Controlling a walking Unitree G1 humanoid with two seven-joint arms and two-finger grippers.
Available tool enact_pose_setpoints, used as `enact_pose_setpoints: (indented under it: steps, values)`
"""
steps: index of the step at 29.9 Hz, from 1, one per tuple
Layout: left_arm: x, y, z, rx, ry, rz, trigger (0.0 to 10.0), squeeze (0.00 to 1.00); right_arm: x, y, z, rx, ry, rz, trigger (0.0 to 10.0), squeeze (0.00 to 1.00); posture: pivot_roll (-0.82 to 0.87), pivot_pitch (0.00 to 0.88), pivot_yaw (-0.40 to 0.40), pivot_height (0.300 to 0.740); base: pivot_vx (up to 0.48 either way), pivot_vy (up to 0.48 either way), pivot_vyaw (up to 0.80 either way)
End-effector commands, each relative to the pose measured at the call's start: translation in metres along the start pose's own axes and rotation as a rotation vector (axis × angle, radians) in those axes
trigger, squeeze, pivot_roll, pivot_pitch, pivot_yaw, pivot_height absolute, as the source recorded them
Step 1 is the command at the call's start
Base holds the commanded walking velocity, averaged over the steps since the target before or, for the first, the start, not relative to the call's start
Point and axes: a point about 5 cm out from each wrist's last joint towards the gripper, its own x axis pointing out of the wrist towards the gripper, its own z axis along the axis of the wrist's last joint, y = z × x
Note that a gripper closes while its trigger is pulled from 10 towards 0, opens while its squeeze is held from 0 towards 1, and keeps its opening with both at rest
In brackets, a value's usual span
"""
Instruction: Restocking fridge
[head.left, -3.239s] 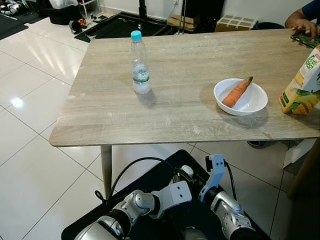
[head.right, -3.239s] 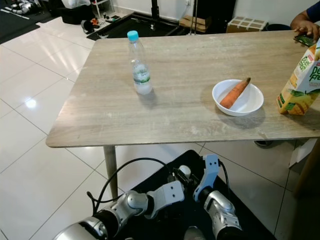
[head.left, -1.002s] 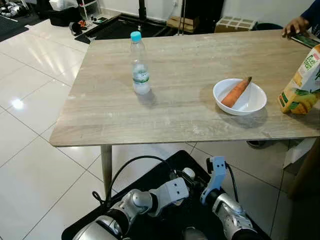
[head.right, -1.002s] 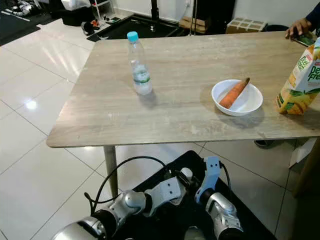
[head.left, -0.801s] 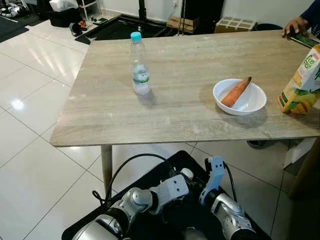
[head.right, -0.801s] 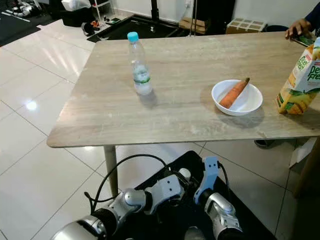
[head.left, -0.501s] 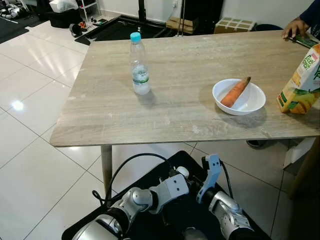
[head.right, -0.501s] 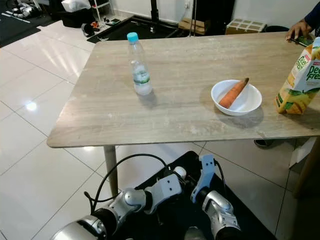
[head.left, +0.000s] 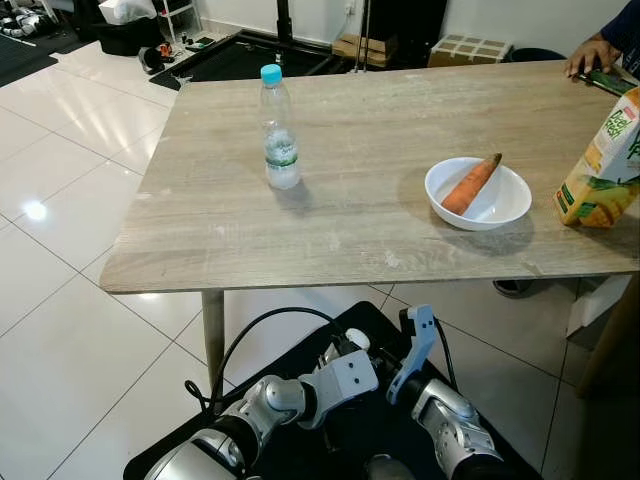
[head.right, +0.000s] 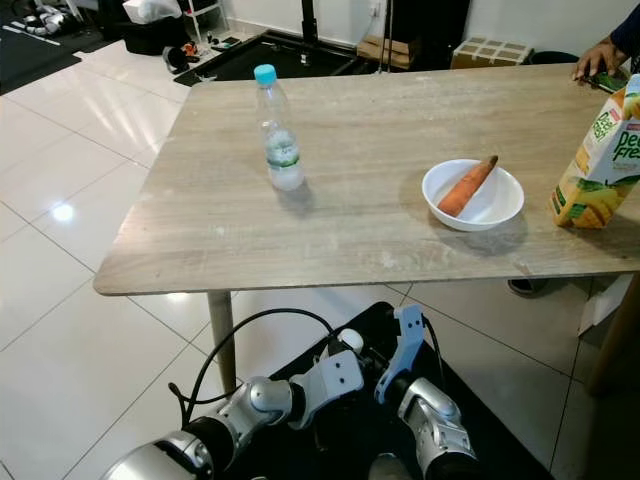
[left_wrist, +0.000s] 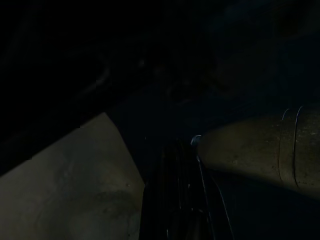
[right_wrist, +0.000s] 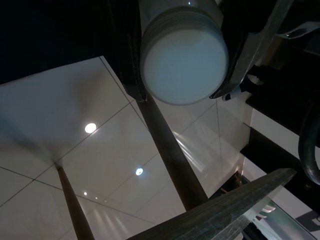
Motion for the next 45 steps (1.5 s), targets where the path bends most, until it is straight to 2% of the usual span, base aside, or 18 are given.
enact_pose_setpoints:
  steps: [1,6,7,10,11,13,16,18,22,25,27,28,31,32,35,37,44,45]
  values:
    - [-0.0036,-0.001,-0.0099,-0.016,0.047,-0.004,1.2,0.0,0.0008,0.0048,-0.0023,0.014,-0.003,0.03,10.0,0.0,-0.22,0.118,0.079,0.725,0.0,0.0,0.0]
    - [-0.0036,-0.0005,-0.0094,-0.017,0.044,-0.003,0.0,0.0,0.0006,0.0043,-0.002,0.014,-0.004,0.029,10.0,0.0,-0.22,0.118,0.079,0.725,0.0,0.0,0.0]
    - [-0.0036,0.0,-0.0092,-0.007,0.048,0.001,10.0,0.0,0.0003,0.004,-0.0018,0.014,-0.003,0.028,10.0,0.0,-0.22,0.117,0.078,0.725,0.0,0.0,0.0]
    - [-0.0036,0.0004,-0.0093,-0.001,0.054,0.002,10.0,0.0,0.0,0.0035,-0.0017,0.012,-0.001,0.026,10.0,0.0,-0.22,0.118,0.078,0.725,0.0,0.0,0.0]
    - [-0.0036,-0.0001,-0.009,-0.016,0.044,-0.007,2.5,0.0,-0.0001,0.0034,-0.0016,0.012,0.0,0.025,10.0,0.0,-0.22,0.118,0.078,0.725,0.0,0.0,0.0]
    - [-0.0037,-0.0004,-0.0085,-0.025,0.037,-0.016,0.0,0.0,-0.0004,0.0033,-0.0014,0.012,0.001,0.023,10.0,0.0,-0.22,0.118,0.078,0.725,0.0,0.0,0.0]
    - [-0.0039,0.0009,-0.0095,-0.001,0.056,0.003,1.5,0.0,-0.0006,0.0029,-0.0014,0.012,0.002,0.02,10.0,0.0,-0.22,0.118,0.079,0.725,0.0,0.0,0.0]
    - [-0.0041,0.0009,-0.0105,0.001,0.064,0.003,10.0,0.0,-0.0009,0.0025,-0.0014,0.011,0.002,0.015,10.0,0.0,-0.22,0.117,0.079,0.725,0.0,0.0,0.0]
    - [-0.0047,0.0012,-0.011,0.002,0.064,0.005,7.1,0.0,-0.0014,0.0017,-0.0013,0.01,0.0,0.009,10.0,0.0,-0.22,0.118,0.08,0.725,0.0,0.0,0.0]
    - [-0.0051,0.0015,-0.0115,0.006,0.068,0.006,10.0,0.0,-0.0015,0.0013,-0.0012,0.009,0.0,0.006,10.0,0.0,-0.22,0.118,0.08,0.725,0.0,0.0,0.0]
    - [-0.0053,0.0017,-0.0116,0.005,0.068,0.006,9.4,0.0,-0.0017,0.0009,-0.001,0.009,0.0,0.003,10.0,0.0,-0.22,0.118,0.08,0.725,0.0,0.0,0.0]
    - [-0.0052,0.0016,-0.0113,-0.002,0.062,0.005,0.0,0.0,-0.0018,0.0006,-0.0008,0.008,0.0,0.002,10.0,0.0,-0.22,0.118,0.08,0.725,0.0,0.0,0.0]
    - [-0.0053,0.0021,-0.0116,0.009,0.069,0.015,0.0,0.0,-0.0018,0.0004,-0.0007,0.008,0.001,0.001,10.0,0.0,-0.22,0.118,0.08,0.725,0.0,0.0,0.0]
    - [-0.0054,0.0026,-0.0119,0.017,0.075,0.02,10.0,0.0,-0.0018,0.0002,-0.0007,0.008,0.001,0.0,10.0,0.0,-0.22,0.118,0.08,0.725,0.0,0.0,0.0]
    - [-0.0054,0.0026,-0.0119,0.019,0.075,0.021,10.0,0.0,-0.0018,0.0002,-0.0006,0.008,0.0,0.0,10.0,0.0,-0.22,0.118,0.08,0.725,0.0,0.0,0.0]
    - [-0.0056,0.0023,-0.0123,0.009,0.074,0.017,10.0,1.0,-0.0018,0.0001,-0.0005,0.007,0.0,0.0,10.0,0.0,-0.22,0.118,0.081,0.725,0.0,0.0,0.0]
    - [-0.006,0.0024,-0.0129,0.012,0.077,0.013,10.0,1.0,-0.0017,0.0001,-0.0003,0.007,0.0,-0.001,10.0,0.0,-0.22,0.117,0.082,0.725,0.0,0.0,0.0]
    - [-0.0061,0.0026,-0.0131,0.017,0.081,0.016,10.0,0.0,-0.0018,0.0,-0.0002,0.007,0.0,-0.001,10.0,0.0,-0.22,0.117,0.082,0.725,0.0,0.0,0.0]
